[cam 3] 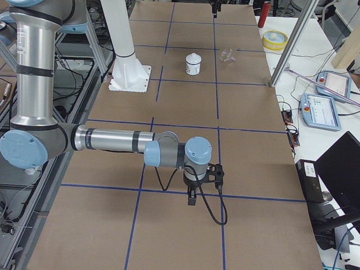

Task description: Remove funnel from cup

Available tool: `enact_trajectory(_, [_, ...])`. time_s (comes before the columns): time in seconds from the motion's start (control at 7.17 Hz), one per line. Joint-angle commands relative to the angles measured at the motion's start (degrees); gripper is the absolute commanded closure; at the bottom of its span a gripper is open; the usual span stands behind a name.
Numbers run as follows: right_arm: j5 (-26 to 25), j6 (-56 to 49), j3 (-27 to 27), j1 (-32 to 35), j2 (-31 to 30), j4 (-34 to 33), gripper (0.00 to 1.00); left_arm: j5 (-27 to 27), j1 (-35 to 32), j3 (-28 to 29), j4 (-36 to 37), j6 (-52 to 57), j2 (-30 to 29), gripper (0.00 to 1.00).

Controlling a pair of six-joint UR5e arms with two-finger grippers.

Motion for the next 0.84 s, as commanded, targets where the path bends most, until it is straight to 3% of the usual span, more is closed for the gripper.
enact_trajectory(0.0, [0.00,0.00,0.00,0.00,-0.01,0.00,0.00,-3.26,-12.25,7.73,0.11,18.93,6.16,0.00])
enact_trajectory(0.28, [0.00,0.00,0.00,0.00,-0.01,0.00,0.00,-3.27,-18.17,13.38,-0.93,26.08,10.28,0.00])
enact_trajectory(0.7, [0.00,0.00,0.00,0.00,-0.01,0.00,0.00,-4.83,-21.45,15.16,-0.33,26.38,13.11,0.00])
